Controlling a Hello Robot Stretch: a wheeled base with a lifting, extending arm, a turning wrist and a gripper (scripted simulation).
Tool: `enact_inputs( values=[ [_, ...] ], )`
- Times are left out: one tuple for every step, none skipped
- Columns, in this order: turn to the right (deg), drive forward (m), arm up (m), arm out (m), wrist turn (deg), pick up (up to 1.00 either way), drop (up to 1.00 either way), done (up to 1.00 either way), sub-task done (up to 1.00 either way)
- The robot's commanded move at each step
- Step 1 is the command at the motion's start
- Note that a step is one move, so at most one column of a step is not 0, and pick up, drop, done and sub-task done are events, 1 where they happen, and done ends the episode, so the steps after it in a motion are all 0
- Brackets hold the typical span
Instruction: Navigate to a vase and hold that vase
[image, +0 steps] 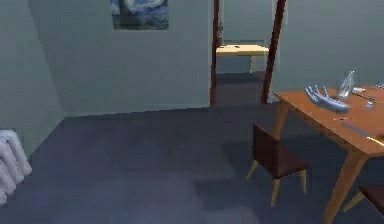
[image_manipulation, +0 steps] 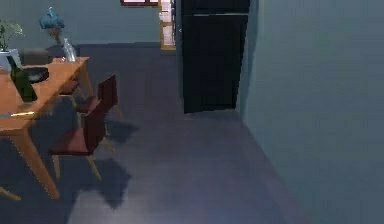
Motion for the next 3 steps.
enact_inputs(
  values=[
    [0.0,0.05,0.0,0.0,0.0,0.0,0.0,0.0,0.0],
    [-45.0,0.0,0.0,0.0,0.0,0.0,0.0,0.0,0.0],
    [-42.0,0.0,0.0,0.0,0.0,0.0,0.0,0.0,0.0]
  ],
)
